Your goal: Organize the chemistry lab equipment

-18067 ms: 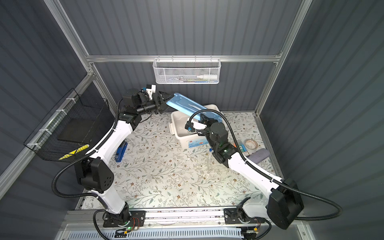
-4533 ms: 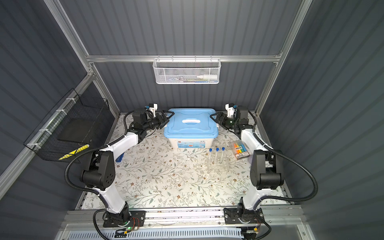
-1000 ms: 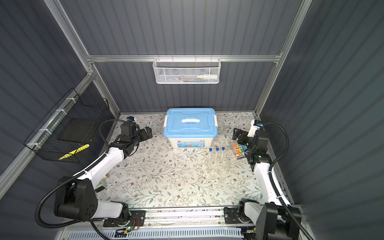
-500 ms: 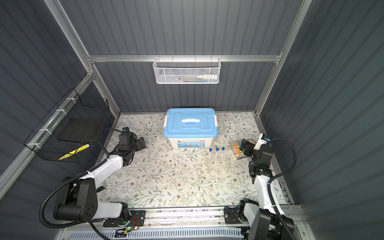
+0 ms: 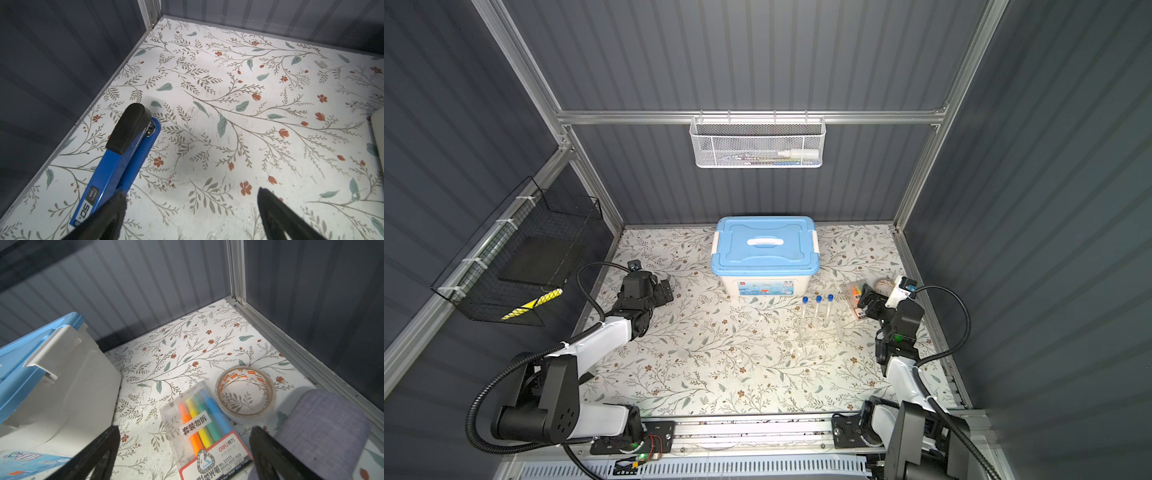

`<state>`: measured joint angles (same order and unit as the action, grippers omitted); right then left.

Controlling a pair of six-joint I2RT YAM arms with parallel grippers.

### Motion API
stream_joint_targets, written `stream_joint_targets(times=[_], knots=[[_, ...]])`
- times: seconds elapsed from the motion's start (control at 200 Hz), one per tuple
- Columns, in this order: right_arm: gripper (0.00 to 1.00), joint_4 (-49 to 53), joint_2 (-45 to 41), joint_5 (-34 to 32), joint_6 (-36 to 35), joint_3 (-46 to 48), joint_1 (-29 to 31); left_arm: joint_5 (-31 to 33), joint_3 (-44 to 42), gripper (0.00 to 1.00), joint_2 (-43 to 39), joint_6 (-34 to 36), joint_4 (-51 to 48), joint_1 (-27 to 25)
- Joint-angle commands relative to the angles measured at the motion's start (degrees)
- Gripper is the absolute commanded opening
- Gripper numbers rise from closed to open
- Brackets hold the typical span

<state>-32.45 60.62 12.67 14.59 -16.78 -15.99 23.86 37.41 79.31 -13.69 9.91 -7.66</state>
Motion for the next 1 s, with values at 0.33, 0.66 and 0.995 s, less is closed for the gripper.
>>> stream_joint_targets(times=[0.33,0.66,0.995], knots=[[0.99,-17.3,10.8,-10.5,-5.9,1.7,7.1,6.5,-4.1,1.00,2.7,2.3,9.4,0.3],[0.99,-28.2,19.4,-12.5,-8.2,2.7,9.7,7.3,-7.9,1.00,6.8,4.4,20.8,0.3],[0.99,-30.9,22.7,-12.9,-10.0,2.4,11.3,4.9,-10.9,1.00,10.9,10.9,35.1,0.3]])
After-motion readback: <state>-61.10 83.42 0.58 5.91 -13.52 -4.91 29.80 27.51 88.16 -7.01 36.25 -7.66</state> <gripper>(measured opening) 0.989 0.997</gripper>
